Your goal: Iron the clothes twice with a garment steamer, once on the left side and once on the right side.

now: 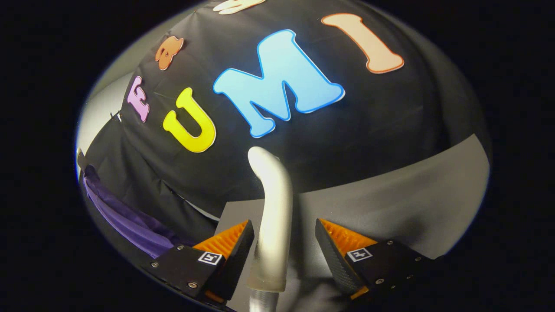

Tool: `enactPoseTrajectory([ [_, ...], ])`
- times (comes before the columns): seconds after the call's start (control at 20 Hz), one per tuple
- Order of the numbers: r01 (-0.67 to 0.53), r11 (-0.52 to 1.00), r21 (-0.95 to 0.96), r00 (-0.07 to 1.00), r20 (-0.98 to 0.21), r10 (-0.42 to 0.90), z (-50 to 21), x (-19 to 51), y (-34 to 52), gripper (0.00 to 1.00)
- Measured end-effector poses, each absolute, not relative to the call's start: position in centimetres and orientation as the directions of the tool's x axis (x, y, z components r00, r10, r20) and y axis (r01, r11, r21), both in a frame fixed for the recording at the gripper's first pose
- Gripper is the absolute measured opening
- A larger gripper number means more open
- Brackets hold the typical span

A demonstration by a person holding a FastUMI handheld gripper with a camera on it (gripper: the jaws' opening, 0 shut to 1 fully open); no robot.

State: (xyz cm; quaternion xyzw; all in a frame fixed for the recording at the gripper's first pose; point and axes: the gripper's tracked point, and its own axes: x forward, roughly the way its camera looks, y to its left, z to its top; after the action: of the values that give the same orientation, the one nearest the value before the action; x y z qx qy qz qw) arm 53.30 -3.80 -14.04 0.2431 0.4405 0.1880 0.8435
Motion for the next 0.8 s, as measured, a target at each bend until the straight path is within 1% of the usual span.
enactPoseTrajectory([
  [0.05,-0.084,0.786,0.612,0.533,-0.639,0.554,-14.1,53.4,-3.7,0.86],
  [0.1,-0.061,0.752,0.656,0.515,-0.624,0.587,-14.0,52.9,-3.6,0.78],
  [0.15,-0.02,0.709,0.705,0.494,-0.61,0.62,-13.9,52.8,-3.3,0.75],
  [0.2,0.025,0.662,0.749,0.481,-0.59,0.649,-13.6,52.6,-3.0,0.64],
  [0.25,0.049,0.634,0.772,0.472,-0.577,0.666,-13.6,52.6,-2.7,0.58],
  [0.3,0.054,0.625,0.779,0.471,-0.572,0.672,-13.6,52.4,-2.7,0.45],
  [0.4,0.046,0.636,0.77,0.482,-0.575,0.661,-13.5,52.2,-3.1,0.39],
  [0.5,0.008,0.645,0.764,0.525,-0.552,0.647,-11.8,52.1,-3.1,0.36],
  [0.8,-0.151,0.68,0.717,0.672,-0.43,0.603,-4.5,50.1,-2.6,0.36],
])
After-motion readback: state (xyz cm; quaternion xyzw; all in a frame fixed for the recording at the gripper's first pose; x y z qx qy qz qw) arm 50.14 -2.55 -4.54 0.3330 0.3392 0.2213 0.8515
